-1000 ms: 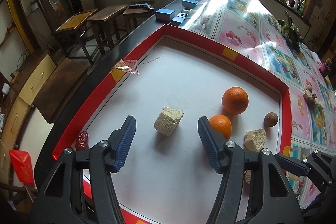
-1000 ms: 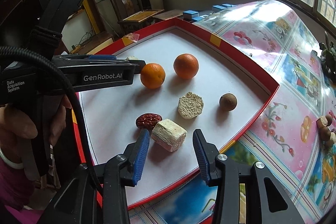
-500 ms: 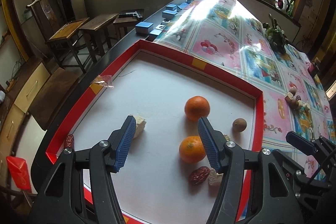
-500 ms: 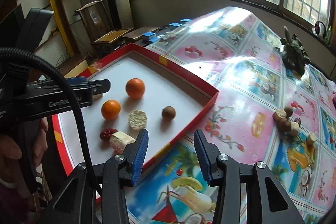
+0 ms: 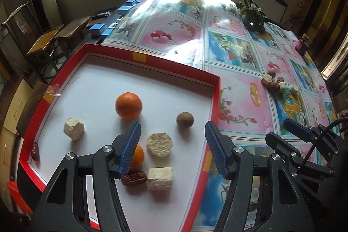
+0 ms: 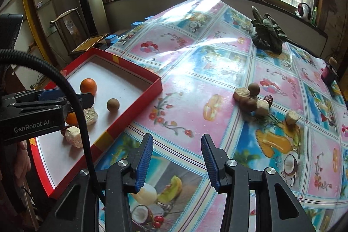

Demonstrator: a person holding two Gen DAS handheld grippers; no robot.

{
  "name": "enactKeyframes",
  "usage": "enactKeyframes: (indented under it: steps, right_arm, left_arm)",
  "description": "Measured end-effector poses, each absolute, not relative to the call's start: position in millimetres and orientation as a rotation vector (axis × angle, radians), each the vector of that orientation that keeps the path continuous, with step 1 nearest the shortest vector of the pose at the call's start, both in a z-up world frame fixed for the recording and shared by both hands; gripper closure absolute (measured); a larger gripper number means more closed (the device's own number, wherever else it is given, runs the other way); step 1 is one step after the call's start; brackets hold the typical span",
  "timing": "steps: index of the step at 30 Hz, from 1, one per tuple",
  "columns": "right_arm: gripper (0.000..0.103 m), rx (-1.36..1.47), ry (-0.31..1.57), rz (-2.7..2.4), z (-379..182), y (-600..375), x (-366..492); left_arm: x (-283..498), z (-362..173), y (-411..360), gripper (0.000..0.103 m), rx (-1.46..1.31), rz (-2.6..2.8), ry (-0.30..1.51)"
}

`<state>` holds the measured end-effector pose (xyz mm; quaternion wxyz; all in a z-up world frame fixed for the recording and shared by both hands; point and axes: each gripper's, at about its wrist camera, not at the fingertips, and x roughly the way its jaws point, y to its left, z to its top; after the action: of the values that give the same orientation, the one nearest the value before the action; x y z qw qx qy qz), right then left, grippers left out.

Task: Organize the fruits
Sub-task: 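Withdraw both open grippers from the tray toward the remaining items, then grasp a brown round fruit with the left gripper while the right gripper grasps a white cake piece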

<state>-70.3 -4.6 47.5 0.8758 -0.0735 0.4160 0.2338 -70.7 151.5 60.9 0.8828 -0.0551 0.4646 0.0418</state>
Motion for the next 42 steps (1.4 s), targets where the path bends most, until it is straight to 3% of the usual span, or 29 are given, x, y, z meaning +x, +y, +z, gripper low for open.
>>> enactKeyframes:
  steps: [18, 42]
  right_arm:
    - [0.058, 0.006, 0.901, 0.291, 36, -122, -46]
    - [0.057, 0.055, 0.928, 0.277, 21, -158, -16]
  left_arm:
    - [-30, 58, 78, 0.041, -0.090, -0.148, 1.000]
    - [52, 23, -17, 0.041, 0.104, -0.318, 1.062]
